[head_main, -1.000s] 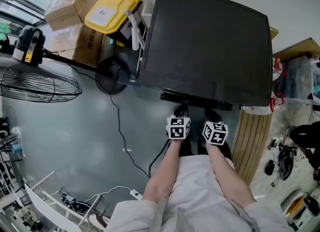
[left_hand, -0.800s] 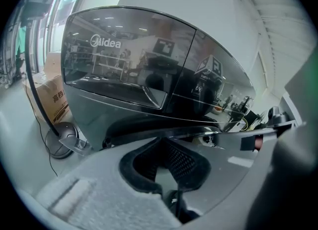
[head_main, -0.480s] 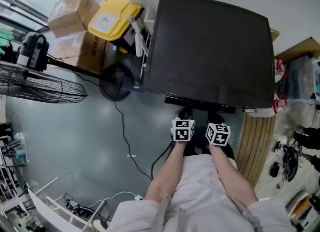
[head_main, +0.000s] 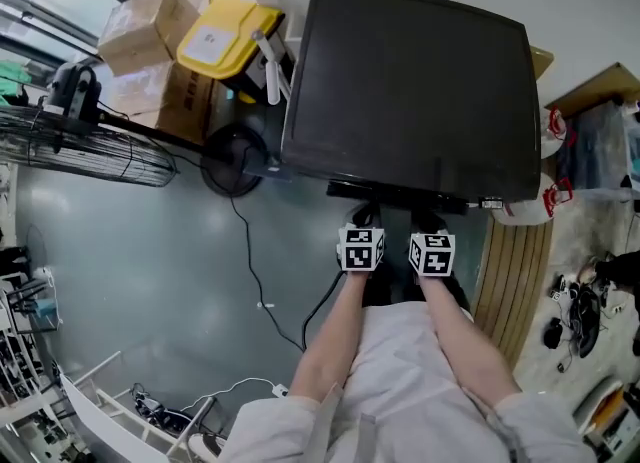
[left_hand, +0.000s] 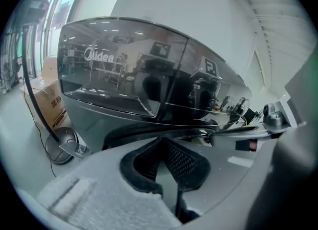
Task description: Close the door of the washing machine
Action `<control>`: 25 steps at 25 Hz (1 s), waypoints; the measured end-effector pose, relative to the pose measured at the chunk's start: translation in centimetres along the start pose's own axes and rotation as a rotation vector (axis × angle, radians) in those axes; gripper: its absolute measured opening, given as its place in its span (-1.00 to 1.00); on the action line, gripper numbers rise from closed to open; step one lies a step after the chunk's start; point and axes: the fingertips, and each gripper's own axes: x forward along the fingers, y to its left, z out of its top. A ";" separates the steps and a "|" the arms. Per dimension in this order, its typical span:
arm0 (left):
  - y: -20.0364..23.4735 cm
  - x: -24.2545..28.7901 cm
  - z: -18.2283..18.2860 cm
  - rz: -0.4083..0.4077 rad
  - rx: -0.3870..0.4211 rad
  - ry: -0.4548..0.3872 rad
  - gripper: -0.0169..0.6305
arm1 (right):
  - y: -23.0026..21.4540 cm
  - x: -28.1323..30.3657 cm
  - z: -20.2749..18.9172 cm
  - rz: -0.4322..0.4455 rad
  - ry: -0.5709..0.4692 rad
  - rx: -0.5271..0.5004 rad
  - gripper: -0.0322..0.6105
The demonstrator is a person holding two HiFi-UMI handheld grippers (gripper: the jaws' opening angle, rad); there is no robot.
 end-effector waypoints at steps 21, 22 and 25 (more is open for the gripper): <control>-9.1 -11.8 -1.0 0.132 -0.044 -0.130 -0.93 | 0.5 -12.4 0.5 0.231 -0.116 -0.120 -0.89; -9.4 -12.2 -1.2 0.138 -0.044 -0.133 -0.93 | 0.5 -12.9 0.3 0.239 -0.120 -0.118 -0.89; -10.1 -13.4 -1.9 0.158 -0.049 -0.144 -0.93 | 0.2 -14.1 -0.2 0.257 -0.132 -0.119 -0.89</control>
